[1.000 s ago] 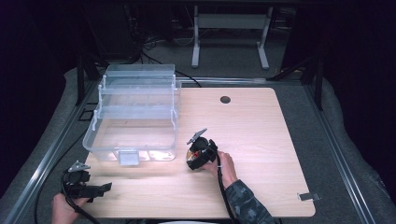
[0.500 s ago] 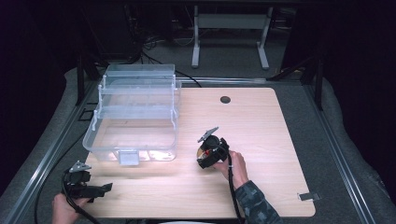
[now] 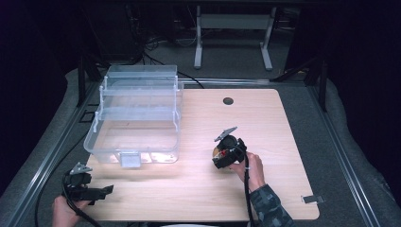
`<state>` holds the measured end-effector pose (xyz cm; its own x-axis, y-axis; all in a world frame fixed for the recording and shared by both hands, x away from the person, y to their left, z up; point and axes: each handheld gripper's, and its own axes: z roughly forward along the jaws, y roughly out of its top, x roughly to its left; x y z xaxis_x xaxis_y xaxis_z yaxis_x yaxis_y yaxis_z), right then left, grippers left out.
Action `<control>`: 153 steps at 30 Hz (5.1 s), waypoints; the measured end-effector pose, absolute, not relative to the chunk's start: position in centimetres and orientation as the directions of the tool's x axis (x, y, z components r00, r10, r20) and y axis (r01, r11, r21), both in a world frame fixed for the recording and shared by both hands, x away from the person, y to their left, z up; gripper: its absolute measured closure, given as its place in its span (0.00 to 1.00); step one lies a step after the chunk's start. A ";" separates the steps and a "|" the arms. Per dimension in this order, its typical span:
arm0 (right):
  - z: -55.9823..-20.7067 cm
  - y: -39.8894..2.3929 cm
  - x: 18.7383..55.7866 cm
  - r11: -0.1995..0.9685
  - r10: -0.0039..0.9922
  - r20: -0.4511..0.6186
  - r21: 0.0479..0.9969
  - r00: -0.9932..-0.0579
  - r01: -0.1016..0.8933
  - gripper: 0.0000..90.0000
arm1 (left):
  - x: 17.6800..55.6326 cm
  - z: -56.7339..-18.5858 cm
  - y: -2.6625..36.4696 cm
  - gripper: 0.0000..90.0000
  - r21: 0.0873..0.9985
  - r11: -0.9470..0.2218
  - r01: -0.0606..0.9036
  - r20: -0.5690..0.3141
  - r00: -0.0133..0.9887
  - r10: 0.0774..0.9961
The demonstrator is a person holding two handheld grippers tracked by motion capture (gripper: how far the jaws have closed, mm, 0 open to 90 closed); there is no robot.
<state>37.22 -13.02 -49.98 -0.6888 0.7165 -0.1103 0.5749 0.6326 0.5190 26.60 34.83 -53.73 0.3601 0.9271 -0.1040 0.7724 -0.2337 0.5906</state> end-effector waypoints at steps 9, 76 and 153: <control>-49.4 -15.7 36.8 0.603 0.745 -0.106 0.530 -0.659 0.596 0.22 | 26.6 -53.6 34.8 0.00 0.594 -0.234 0.770 -0.102 0.361 0.927; -48.5 -28.3 35.6 0.374 0.914 -0.048 0.488 -0.404 0.789 0.06 | 27.2 -49.4 35.5 0.00 0.591 -0.266 0.761 -0.048 0.362 0.931; -47.6 -26.4 34.2 0.369 0.892 0.004 0.571 -0.452 0.733 0.15 | 42.3 -48.0 34.6 0.87 0.514 -0.225 0.828 -0.066 0.299 0.952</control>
<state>34.18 -26.43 -47.60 -0.4520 0.8920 0.0045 0.7333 0.3687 0.5713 42.26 34.59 -48.03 0.2993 0.9519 -0.0660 0.8277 -0.2246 0.5143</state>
